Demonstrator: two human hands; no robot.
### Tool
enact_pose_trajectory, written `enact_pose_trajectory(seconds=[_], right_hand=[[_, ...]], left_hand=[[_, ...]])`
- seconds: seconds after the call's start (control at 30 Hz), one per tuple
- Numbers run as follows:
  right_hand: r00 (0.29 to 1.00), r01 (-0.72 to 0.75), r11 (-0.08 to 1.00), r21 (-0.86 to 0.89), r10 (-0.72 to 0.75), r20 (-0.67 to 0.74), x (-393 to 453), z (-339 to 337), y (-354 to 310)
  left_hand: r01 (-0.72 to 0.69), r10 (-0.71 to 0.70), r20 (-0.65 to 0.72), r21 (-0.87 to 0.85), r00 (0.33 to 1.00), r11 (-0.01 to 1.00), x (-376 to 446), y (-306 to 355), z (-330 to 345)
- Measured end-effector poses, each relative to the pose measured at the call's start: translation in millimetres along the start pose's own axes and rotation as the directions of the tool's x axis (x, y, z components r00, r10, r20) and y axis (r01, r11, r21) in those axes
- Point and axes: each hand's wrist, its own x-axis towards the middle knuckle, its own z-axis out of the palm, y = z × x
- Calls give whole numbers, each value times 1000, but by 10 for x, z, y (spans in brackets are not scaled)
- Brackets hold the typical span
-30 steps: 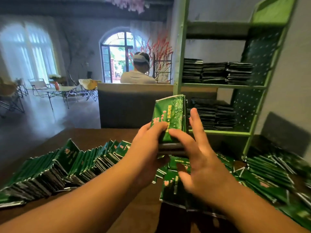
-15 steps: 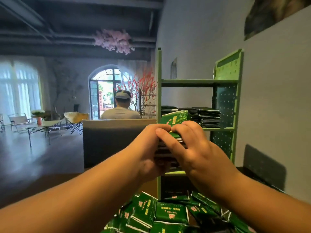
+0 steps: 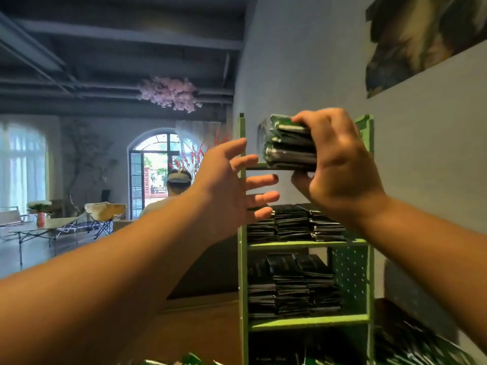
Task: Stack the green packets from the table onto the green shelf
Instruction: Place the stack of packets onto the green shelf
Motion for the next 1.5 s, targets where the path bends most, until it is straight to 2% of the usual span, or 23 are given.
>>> enact_pose_trajectory(seconds=[0.13,0.23,0.43,0.8,0.97,1.1,1.33,1.5], right_hand=[[992,-121,993,-4,121,17,368,263,186],[968,-214,977,-6,213,130,526,502,299],[908,-312,950,0,298,295,671,964,469],[814,-435,890,137,324,483,934,1259,613],[748,-537,789,299,282,600,953,1249,668],[641,-686,611,395,252,725,930,1197,694],[594,-752,509,419,247,766,919,1221,728],[645,-676,641,364,275,713,893,1234,678]], left_hand=[[-33,36,-45,73,998,997,147,107,-55],[-23,30,-58,107,998,994,204,116,-128],[-8,20,-75,149,997,989,293,139,-317],[-18,26,-74,111,997,994,296,116,-565],[27,-24,-61,52,998,998,299,56,-633],[35,-35,0,43,999,998,257,54,-622],[8,-11,44,77,999,997,222,89,-572],[12,-14,25,79,1000,997,222,43,-571]])
